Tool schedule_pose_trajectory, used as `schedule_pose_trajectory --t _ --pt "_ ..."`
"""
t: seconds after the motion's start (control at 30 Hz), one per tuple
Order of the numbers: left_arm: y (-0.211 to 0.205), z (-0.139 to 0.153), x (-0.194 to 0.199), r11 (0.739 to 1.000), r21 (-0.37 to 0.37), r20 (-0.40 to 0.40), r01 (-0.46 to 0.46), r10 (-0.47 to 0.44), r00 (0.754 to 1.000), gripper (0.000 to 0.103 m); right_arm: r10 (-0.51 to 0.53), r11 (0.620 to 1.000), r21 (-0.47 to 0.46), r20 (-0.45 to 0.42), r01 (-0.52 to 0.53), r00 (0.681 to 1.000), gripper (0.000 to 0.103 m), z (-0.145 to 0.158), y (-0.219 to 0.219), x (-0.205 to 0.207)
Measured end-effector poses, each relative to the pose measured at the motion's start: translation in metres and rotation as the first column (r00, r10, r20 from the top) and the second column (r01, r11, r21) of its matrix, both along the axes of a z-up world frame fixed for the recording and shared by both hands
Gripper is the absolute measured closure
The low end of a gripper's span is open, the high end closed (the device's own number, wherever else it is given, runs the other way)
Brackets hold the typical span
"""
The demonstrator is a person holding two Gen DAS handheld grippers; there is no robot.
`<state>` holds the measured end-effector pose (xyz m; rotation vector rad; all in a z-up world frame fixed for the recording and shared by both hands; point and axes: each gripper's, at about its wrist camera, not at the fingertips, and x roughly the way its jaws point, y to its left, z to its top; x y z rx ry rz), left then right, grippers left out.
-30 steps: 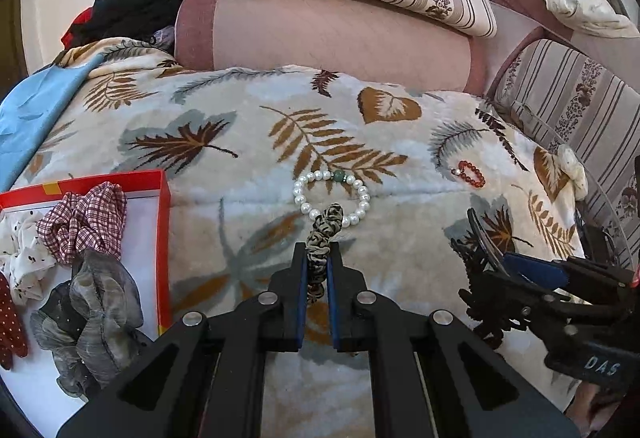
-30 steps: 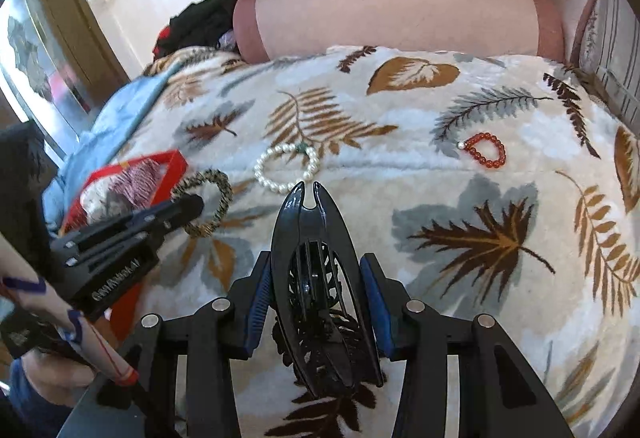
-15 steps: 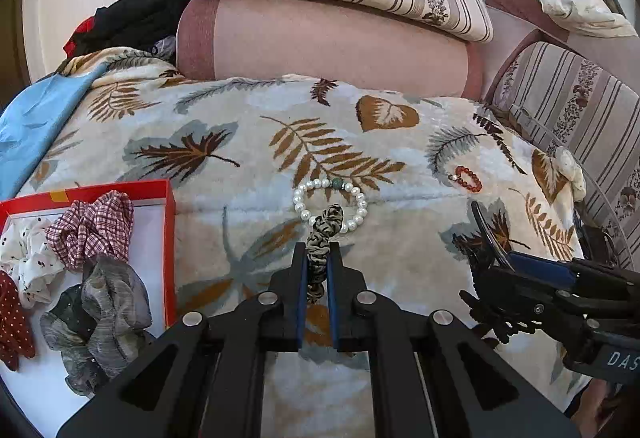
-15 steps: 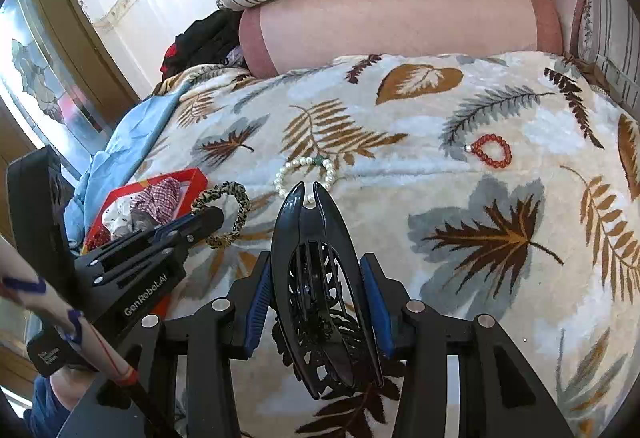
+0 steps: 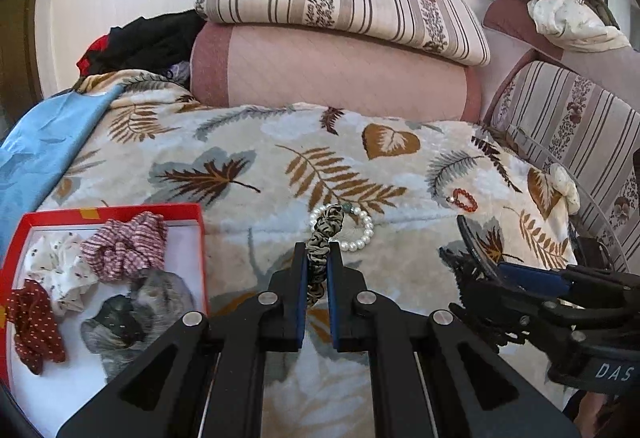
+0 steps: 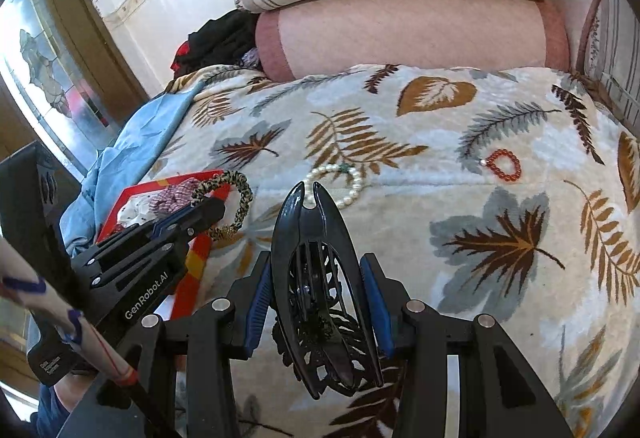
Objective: Organize jewelry
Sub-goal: 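Carry the leopard scrunchie in the left tool toward the tray while the right tool carries the claw clip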
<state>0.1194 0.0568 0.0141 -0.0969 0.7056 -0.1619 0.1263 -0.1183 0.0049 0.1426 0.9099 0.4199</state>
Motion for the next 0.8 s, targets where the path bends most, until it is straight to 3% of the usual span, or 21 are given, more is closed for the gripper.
schedule_pose_trajectory --t 0.57,0.8 --pt "0.075 0.026 -0.027 0.989 -0.077 0.055 -0.126 0.13 0.99 0.096 0.098 0.995 -0.022 0.018 -0.098 0.995 0.055 0.018 0.075 -0.014" --pt "0.112 0.032 -0.042 0.973 -0.115 0.058 -0.2 0.207 0.976 0.095 0.131 0.991 0.021 -0.011 -0.131 0.991 0.055 0.017 0.106 -0.017"
